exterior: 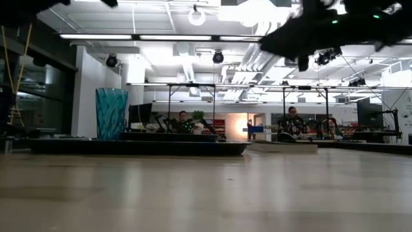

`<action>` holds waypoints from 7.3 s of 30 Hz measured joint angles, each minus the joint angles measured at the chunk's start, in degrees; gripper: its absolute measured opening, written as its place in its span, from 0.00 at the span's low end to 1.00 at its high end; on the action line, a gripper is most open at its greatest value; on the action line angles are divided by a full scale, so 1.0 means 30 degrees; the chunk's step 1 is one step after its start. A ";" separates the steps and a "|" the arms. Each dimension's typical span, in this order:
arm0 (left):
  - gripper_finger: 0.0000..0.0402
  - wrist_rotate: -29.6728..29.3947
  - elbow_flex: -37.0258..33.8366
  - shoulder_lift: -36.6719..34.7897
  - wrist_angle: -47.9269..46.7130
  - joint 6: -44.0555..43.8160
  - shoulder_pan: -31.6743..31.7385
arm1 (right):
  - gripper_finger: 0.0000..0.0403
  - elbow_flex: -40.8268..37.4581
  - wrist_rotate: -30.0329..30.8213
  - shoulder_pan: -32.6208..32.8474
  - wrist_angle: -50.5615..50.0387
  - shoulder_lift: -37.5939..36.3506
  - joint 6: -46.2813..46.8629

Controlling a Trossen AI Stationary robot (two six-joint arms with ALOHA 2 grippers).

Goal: Pick and place plate/cup/fork/spoon on tray
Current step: Return to Home Position

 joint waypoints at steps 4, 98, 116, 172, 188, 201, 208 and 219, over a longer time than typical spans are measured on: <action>0.41 -0.2761 0.0000 0.1049 -0.0183 0.1181 0.0171 | 0.24 -0.1630 -0.0818 -0.0007 0.4905 -0.0876 -0.2223; 0.41 0.0009 -0.2984 -0.8945 -1.0094 -0.4162 0.3723 | 0.24 0.0173 0.0650 -0.0007 -0.5225 -0.6543 -0.3960; 0.41 -0.0217 -0.5987 -1.3349 -1.1779 -0.4905 0.3723 | 0.24 0.0173 -0.0903 0.0007 -0.5313 -0.6611 -0.3618; 0.41 -0.2141 -0.5982 -1.3341 -1.3189 -0.3926 0.3840 | 0.24 -0.2328 -0.4147 0.0044 -1.0916 -1.6510 -0.1760; 0.41 -0.2127 -0.5982 -1.3327 -1.3191 -0.3934 0.3832 | 0.24 -0.6258 -0.4105 0.0007 -1.3366 -2.0883 -0.1112; 0.41 -0.2127 -0.5982 -1.3327 -1.3186 -0.3934 0.3832 | 0.24 -0.6257 -0.3330 0.0007 -1.4186 -2.0811 -0.2633; 0.41 -0.2127 -0.5982 -1.3327 -1.3186 -0.3934 0.3832 | 0.24 -0.6260 -0.3366 0.0007 -1.4186 -2.0811 -0.2678; 0.41 -0.2127 -0.5982 -1.3327 -1.3186 -0.3934 0.3832 | 0.24 -0.6268 -0.3366 0.0007 -1.4186 -2.0803 -0.2678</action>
